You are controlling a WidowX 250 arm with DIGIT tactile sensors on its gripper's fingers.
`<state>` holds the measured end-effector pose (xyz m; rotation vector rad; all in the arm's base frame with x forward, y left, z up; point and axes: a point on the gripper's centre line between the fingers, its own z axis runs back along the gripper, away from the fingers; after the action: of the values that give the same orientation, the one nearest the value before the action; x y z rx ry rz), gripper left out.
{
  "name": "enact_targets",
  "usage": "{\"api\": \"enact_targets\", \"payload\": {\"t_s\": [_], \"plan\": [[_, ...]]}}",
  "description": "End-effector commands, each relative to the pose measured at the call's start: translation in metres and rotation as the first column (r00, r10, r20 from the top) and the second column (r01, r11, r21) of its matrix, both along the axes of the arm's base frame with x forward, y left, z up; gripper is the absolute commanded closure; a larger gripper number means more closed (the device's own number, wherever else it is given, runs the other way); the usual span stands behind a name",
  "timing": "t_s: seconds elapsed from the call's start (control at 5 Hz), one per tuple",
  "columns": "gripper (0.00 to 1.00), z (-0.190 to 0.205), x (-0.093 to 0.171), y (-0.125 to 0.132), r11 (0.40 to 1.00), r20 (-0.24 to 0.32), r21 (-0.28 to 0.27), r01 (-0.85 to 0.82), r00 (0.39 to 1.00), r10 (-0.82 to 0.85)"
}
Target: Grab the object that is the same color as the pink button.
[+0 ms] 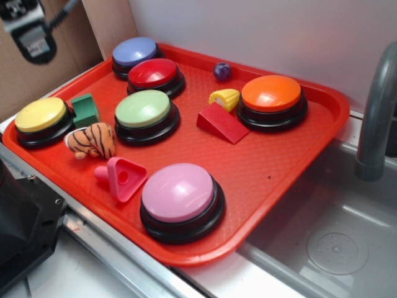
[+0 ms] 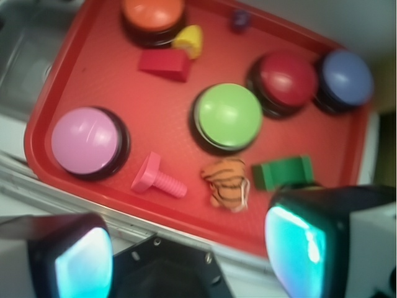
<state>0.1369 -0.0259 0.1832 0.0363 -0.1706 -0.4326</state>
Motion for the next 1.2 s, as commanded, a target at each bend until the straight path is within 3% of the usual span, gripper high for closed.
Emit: {"api": "enact_targets", "payload": {"t_s": [0.0, 0.2, 0.6, 1.0], "plan": [[0.00, -0.045, 0.017, -0.006, 0.953, 0.074, -0.057, 0.296, 0.954, -0.292], [0.00, -0.081, 0.020, -0.004, 0.890, 0.056, -0.089, 0.448, 0.894, -0.444], [0.00, -0.114, 0.023, -0.008, 0.761, 0.046, -0.060, 0.646, 0.764, -0.644], [0.00, -0.135, 0.019, -0.013, 0.629, 0.178, -0.054, 0.776, 0.627, -0.759]]}}
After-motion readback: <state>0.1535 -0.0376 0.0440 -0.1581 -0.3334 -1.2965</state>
